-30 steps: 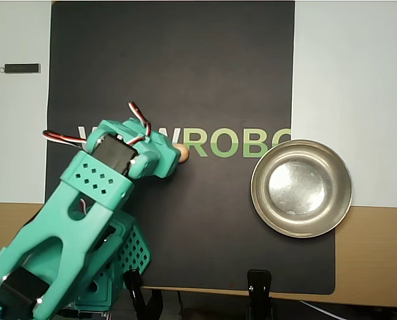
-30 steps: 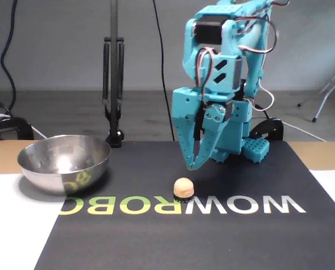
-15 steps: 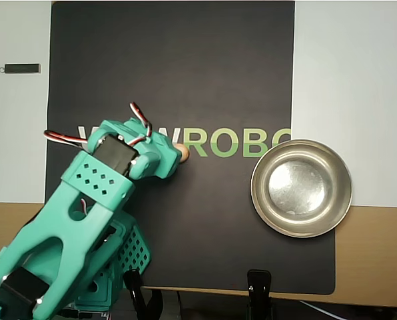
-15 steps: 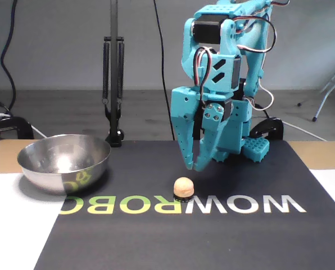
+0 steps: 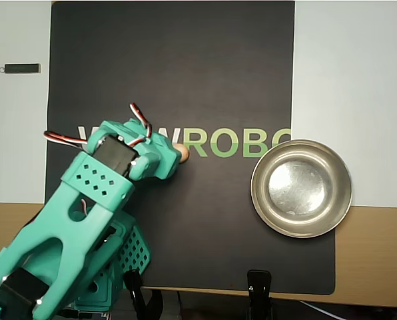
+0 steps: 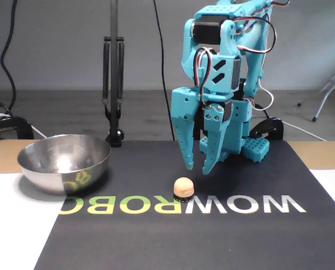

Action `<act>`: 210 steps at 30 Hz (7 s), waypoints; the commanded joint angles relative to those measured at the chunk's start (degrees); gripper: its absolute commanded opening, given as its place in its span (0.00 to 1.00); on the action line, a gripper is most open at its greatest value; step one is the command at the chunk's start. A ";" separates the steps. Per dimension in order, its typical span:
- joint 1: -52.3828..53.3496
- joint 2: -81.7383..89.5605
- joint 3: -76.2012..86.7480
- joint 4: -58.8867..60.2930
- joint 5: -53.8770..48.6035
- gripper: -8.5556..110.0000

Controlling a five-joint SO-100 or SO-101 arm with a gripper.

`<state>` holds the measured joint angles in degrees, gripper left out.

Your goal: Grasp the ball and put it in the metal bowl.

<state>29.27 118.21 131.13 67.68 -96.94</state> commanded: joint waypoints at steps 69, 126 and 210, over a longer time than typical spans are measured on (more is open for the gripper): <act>7.73 1.32 1.14 -3.78 -0.26 0.55; 9.23 -9.40 3.78 -12.30 -0.35 0.55; 8.61 -12.48 4.75 -17.67 -0.26 0.55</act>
<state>38.32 105.38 136.05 49.75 -96.94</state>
